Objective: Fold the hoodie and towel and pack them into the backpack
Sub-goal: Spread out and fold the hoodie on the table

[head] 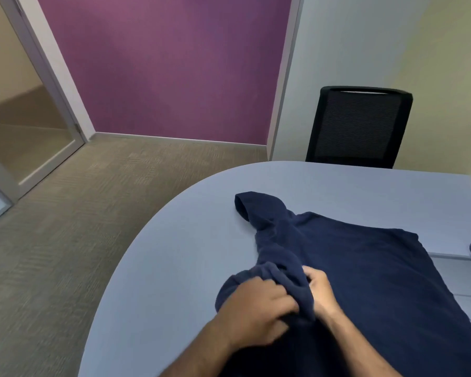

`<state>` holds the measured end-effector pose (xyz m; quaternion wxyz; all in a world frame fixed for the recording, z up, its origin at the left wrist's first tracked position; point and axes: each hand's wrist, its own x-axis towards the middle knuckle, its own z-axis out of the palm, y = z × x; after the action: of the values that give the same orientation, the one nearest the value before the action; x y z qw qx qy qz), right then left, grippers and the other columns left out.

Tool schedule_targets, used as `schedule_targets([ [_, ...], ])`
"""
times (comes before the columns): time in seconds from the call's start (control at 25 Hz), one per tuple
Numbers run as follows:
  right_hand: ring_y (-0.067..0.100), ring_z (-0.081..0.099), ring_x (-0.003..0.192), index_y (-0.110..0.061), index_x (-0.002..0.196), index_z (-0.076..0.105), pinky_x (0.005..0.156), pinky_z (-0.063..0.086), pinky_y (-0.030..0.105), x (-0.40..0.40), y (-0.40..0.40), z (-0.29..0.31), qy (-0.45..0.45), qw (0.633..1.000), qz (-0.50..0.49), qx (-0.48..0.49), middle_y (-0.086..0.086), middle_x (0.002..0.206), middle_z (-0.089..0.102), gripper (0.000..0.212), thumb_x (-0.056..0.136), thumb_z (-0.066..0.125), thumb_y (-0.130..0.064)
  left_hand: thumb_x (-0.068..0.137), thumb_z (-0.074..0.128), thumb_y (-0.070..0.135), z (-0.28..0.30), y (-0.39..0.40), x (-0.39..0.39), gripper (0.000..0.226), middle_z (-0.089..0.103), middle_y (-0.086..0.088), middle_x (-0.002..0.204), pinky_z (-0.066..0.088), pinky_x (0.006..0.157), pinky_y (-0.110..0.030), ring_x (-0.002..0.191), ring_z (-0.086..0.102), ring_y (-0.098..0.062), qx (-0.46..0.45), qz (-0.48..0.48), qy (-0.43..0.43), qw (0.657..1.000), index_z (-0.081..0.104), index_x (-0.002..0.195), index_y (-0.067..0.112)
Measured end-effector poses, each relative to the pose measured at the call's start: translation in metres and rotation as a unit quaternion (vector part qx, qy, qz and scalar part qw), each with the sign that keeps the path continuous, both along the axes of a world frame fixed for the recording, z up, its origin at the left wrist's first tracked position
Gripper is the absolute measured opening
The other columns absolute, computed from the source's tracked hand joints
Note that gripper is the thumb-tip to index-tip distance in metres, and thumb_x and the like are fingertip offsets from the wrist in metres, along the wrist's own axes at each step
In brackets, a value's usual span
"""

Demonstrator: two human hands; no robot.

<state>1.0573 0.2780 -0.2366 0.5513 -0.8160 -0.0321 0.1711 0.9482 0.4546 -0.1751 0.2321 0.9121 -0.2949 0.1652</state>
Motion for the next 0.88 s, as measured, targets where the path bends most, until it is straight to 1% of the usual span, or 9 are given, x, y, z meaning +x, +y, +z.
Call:
schedule_targets([
  [0.04, 0.012, 0.045, 0.062, -0.014, 0.056, 0.05, 0.058, 0.036, 0.029, 0.001, -0.021, -0.001, 0.041, 0.996, 0.018, -0.074, -0.007, 0.058, 0.05, 0.028, 0.064, 0.073, -0.028, 0.082, 0.07, 0.03, -0.002, -0.013, -0.006, 0.024, 0.068, 0.0, 0.094, 0.048, 0.071, -0.036, 0.087, 0.058, -0.019, 0.043, -0.042, 0.084, 0.995, 0.067, 0.104, 0.021],
  [0.12, 0.012, 0.057, 0.061, -0.019, 0.054, 0.054, 0.058, 0.042, 0.022, 0.003, -0.055, -0.003, -0.008, 0.969, 0.014, -0.245, -0.016, 0.056, 0.058, 0.024, 0.072, 0.067, -0.011, 0.091, 0.064, 0.042, -0.006, -0.027, -0.021, 0.03, 0.068, -0.001, 0.107, 0.049, 0.083, -0.037, 0.098, 0.061, -0.022, 0.088, -0.06, 0.224, 0.969, 0.063, 0.115, 0.023],
  [0.16, 0.013, 0.064, 0.067, -0.025, 0.057, 0.06, 0.062, 0.046, 0.022, 0.004, -0.065, 0.002, -0.041, 0.961, -0.038, -0.271, -0.015, 0.061, 0.064, 0.026, 0.074, 0.066, -0.006, 0.095, 0.059, 0.043, -0.006, -0.028, -0.027, 0.027, 0.068, -0.002, 0.106, 0.049, 0.085, -0.039, 0.097, 0.061, -0.023, 0.079, -0.059, 0.224, 0.97, 0.064, 0.113, 0.023],
  [0.28, 0.006, 0.065, 0.069, -0.027, 0.072, 0.069, 0.065, 0.046, 0.015, 0.003, -0.06, 0.03, -0.128, 0.966, -0.157, -0.161, -0.009, 0.071, 0.07, 0.021, 0.076, 0.074, -0.007, 0.094, 0.062, 0.038, -0.019, -0.012, -0.026, 0.016, 0.066, 0.008, 0.097, 0.048, 0.083, -0.038, 0.091, 0.059, -0.017, -0.03, 0.016, 0.055, 0.998, 0.067, 0.101, 0.023],
  [0.4, 0.003, 0.062, 0.063, -0.025, 0.075, 0.073, 0.064, 0.046, 0.009, -0.005, -0.03, 0.041, -0.131, 0.982, -0.018, -0.136, -0.006, 0.068, 0.07, 0.013, 0.074, 0.079, -0.014, 0.087, 0.064, 0.046, -0.023, 0.016, -0.019, 0.035, 0.061, 0.02, 0.117, 0.044, 0.096, -0.032, 0.109, 0.054, -0.009, -0.093, 0.186, 0.108, 0.972, 0.059, 0.12, 0.033],
  [0.52, 0.0, 0.056, 0.059, -0.029, 0.072, 0.069, 0.061, 0.043, 0.012, -0.018, -0.013, 0.035, -0.055, 0.966, 0.124, -0.219, -0.013, 0.06, 0.062, 0.012, 0.074, 0.081, -0.031, 0.086, 0.06, 0.048, -0.022, 0.023, -0.022, 0.07, 0.052, 0.016, 0.14, 0.037, 0.106, -0.03, 0.124, 0.049, -0.014, -0.02, 0.187, 0.282, 0.941, 0.032, 0.149, 0.041],
  [0.68, 0.002, 0.053, 0.056, -0.023, 0.063, 0.066, 0.06, 0.045, 0.018, -0.03, -0.015, 0.031, -0.01, 0.977, 0.105, -0.184, -0.012, 0.056, 0.059, 0.026, 0.08, 0.077, -0.039, 0.073, 0.07, 0.046, -0.02, 0.02, -0.017, 0.102, 0.055, -0.004, 0.121, 0.04, 0.098, -0.039, 0.106, 0.048, -0.028, 0.137, 0.175, 0.294, 0.93, 0.006, 0.152, 0.045],
  [0.76, 0.009, 0.048, 0.055, -0.016, 0.056, 0.052, 0.061, 0.044, 0.031, -0.033, -0.018, 0.03, 0.022, 0.98, 0.097, -0.171, -0.011, 0.055, 0.051, 0.044, 0.087, 0.069, -0.043, 0.07, 0.077, 0.042, -0.02, 0.015, -0.014, 0.1, 0.044, -0.003, 0.139, 0.035, 0.103, -0.041, 0.119, 0.042, -0.029, 0.21, 0.144, 0.251, 0.934, 0.019, 0.151, 0.04],
  [0.88, 0.008, 0.043, 0.057, -0.02, 0.057, 0.05, 0.06, 0.037, 0.026, -0.039, -0.025, 0.036, 0.065, 0.971, 0.168, -0.157, -0.01, 0.058, 0.047, 0.043, 0.082, 0.074, -0.044, 0.062, 0.085, 0.034, -0.021, 0.009, -0.012, 0.096, 0.003, -0.001, 0.166, 0.031, 0.109, -0.044, 0.138, 0.026, -0.028, 0.234, 0.11, 0.211, 0.942, 0.033, 0.143, 0.032],
])
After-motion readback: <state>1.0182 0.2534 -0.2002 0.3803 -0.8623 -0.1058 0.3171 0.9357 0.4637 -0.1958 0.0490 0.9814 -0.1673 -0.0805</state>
